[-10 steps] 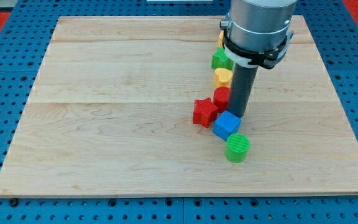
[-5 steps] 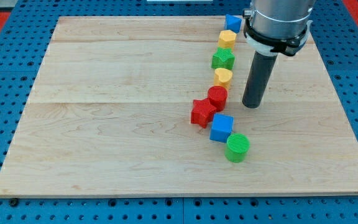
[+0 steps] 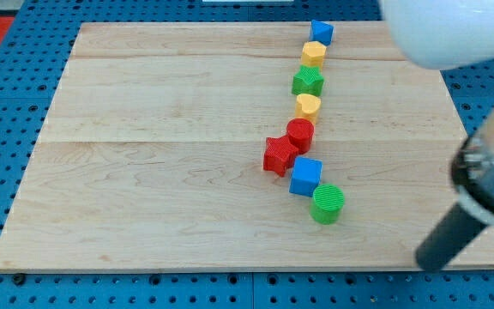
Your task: Move the red star into a red circle and blue cube
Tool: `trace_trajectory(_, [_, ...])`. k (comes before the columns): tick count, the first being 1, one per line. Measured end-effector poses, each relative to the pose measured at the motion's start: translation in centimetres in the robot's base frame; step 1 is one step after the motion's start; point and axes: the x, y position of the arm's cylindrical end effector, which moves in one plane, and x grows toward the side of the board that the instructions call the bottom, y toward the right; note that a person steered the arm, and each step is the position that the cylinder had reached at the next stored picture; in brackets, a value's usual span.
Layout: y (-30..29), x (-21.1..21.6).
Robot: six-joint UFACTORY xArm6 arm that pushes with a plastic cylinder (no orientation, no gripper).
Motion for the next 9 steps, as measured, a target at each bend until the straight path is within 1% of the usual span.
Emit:
trace_trajectory(1, [-9.4,0.0])
trace_trajectory(2, [-18.9,-0.9])
trace_trajectory(3, [-21.9,-4.8])
trace_trajectory(4, [-22.3,-8.8])
trace_trajectory(5, [-22.7,-10.4])
trace_trajectory(7, [-19.9,-14.5])
trace_trajectory(8, [-16.1,-15.1])
trace_trajectory(9, [-13.7,-14.8])
